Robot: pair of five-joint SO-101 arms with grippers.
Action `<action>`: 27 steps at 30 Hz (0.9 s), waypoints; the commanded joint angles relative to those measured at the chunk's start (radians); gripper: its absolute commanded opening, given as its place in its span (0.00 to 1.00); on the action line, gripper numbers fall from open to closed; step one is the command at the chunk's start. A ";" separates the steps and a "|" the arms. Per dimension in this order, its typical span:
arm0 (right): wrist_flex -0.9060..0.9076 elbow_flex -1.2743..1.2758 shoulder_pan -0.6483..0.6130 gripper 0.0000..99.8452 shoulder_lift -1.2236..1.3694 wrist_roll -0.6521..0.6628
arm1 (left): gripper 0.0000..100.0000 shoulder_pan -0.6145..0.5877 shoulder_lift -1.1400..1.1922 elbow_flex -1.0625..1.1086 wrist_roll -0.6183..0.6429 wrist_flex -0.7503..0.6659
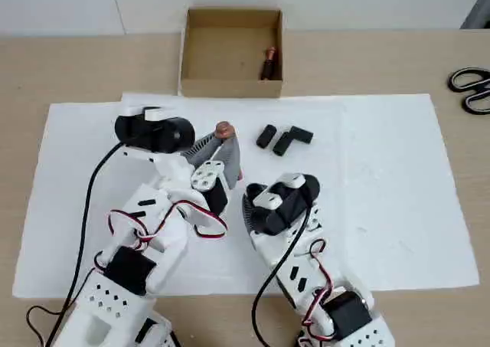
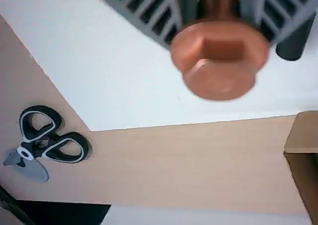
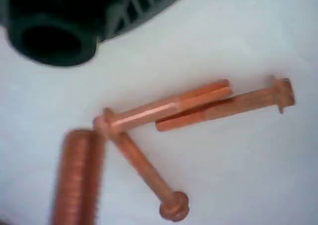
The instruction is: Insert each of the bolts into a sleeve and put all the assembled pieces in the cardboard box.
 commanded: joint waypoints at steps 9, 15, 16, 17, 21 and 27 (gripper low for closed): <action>-0.027 -0.005 -0.010 0.00 -0.018 -0.011 | 0.01 0.046 -0.018 -0.053 0.008 -0.006; -0.028 -0.006 -0.010 0.00 -0.018 -0.011 | 0.01 0.063 -0.017 -0.027 0.021 -0.006; -0.028 -0.006 -0.010 0.00 -0.018 -0.011 | 0.01 0.064 -0.017 -0.022 0.021 -0.009; -0.028 -0.006 -0.010 0.00 -0.018 -0.011 | 0.01 0.064 -0.017 -0.022 0.021 -0.009; -0.056 -0.005 -0.010 0.00 -0.018 -0.011 | 0.01 0.064 -0.017 -0.021 0.021 -0.009; -0.054 -0.005 -0.010 0.00 -0.018 -0.011 | 0.01 0.064 -0.017 -0.016 0.021 -0.006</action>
